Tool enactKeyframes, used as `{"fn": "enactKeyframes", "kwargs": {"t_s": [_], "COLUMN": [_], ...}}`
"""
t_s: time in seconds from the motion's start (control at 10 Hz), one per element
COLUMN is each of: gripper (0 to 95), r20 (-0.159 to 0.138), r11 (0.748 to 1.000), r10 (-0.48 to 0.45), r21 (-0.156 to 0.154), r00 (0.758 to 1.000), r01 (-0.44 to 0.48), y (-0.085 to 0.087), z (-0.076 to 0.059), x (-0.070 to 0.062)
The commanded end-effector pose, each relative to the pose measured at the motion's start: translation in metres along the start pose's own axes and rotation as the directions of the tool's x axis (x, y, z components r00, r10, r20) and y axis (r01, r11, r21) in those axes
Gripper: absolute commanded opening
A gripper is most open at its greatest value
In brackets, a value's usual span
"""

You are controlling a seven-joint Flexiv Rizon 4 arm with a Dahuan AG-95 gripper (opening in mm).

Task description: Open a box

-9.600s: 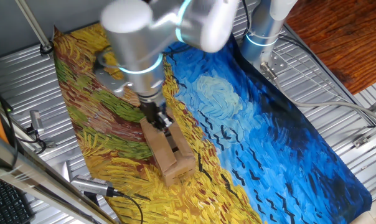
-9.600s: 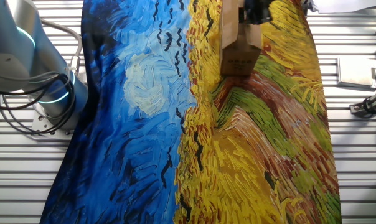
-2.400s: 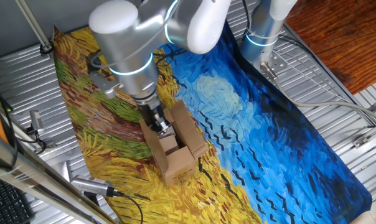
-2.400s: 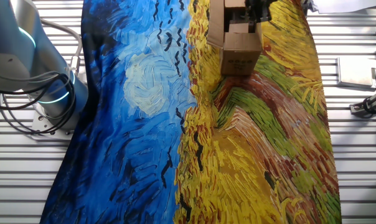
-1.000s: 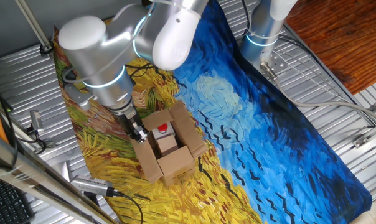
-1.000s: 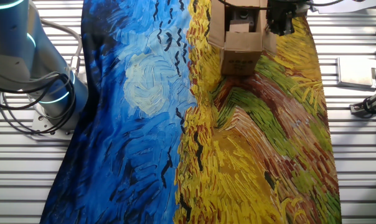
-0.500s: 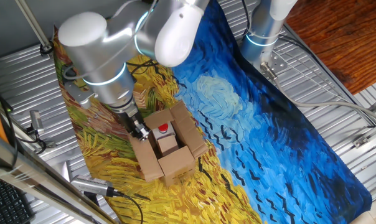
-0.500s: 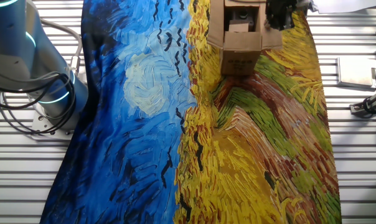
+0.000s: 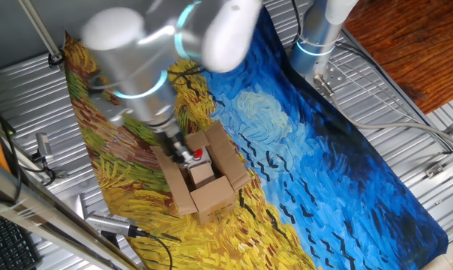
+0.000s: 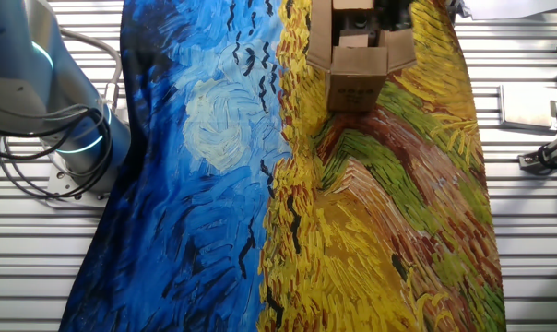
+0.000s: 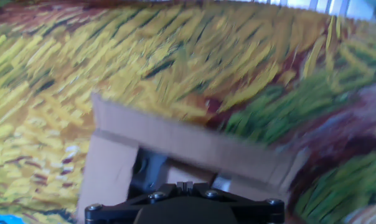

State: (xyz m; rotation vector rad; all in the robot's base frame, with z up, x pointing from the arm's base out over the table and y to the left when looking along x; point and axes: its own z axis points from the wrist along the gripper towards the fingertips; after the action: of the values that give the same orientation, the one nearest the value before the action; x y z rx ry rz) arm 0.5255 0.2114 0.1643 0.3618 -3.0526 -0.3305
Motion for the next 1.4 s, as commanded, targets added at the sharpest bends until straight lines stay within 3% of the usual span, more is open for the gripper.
{"fn": "enactKeyframes", "kwargs": {"t_s": [0.1, 0.5, 0.6, 0.7, 0.8, 0.9, 1.0, 1.4], "gripper": [0.0, 0.0, 0.0, 0.0, 0.0, 0.0, 0.0, 0.0], "r20": [0.007, 0.005, -0.031, -0.04, -0.039, -0.046, -0.049, -0.061], "r11": [1.0, 1.0, 0.998, 0.995, 0.994, 0.987, 0.984, 0.982], "r10": [0.011, 0.019, -0.002, -0.024, -0.033, -0.053, -0.053, -0.081], "r21": [0.006, 0.004, 0.058, 0.101, 0.105, 0.152, 0.166, 0.165], "r00": [1.0, 1.0, 1.0, 0.999, 0.999, 0.998, 0.997, 0.995], "r01": [-0.011, -0.019, 0.004, 0.028, 0.037, 0.059, 0.06, 0.09], "y": [0.0059, 0.0085, 0.0085, 0.0085, 0.0085, 0.0085, 0.0085, 0.0085], "z": [0.01, 0.0127, 0.0127, 0.0127, 0.0127, 0.0127, 0.0127, 0.0127], "x": [0.0073, 0.0114, 0.0114, 0.0114, 0.0114, 0.0114, 0.0114, 0.0114]}}
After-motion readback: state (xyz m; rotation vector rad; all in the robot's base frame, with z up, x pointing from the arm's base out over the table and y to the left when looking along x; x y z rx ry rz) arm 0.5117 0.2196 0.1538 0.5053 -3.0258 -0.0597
